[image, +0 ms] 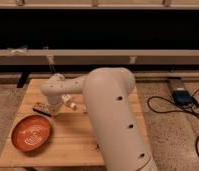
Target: Push the eraser across the table
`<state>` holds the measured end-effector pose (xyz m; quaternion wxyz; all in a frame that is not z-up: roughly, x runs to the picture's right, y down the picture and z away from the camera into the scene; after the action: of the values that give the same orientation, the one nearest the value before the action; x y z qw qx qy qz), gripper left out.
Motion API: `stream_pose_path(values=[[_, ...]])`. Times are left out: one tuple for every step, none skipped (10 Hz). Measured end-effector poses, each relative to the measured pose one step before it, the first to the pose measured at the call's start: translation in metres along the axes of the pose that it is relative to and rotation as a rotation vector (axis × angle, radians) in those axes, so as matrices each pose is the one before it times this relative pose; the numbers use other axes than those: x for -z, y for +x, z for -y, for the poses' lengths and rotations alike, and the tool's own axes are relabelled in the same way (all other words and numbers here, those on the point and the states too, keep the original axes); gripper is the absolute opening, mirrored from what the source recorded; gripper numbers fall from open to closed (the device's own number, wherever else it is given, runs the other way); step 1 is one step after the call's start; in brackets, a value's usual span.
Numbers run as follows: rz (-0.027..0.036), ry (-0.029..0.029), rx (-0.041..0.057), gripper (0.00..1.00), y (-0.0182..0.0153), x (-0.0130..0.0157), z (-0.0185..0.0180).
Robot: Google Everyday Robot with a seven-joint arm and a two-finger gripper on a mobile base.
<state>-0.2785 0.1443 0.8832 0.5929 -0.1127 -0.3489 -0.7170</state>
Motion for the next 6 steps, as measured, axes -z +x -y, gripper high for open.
stream_pose_path(values=[[-0.00255, 0.00370, 0.01291, 0.00, 0.00741, -0.00113, 0.00370], [-0.00097, 0.00384, 0.00940, 0.00, 0.00471, -0.00115, 0.00437], [0.00078, 0.00485, 0.01556, 0.00, 0.00684, -0.00239, 0.00722], [0.00139, 0.00325, 0.01133, 0.00, 0.00456, -0.00177, 0.00481], [0.00159, 0.00278, 0.01033, 0.00, 0.00460, -0.00152, 0.00376], [0.00153, 0.00163, 0.00641, 0.00, 0.00344, -0.00114, 0.00185]])
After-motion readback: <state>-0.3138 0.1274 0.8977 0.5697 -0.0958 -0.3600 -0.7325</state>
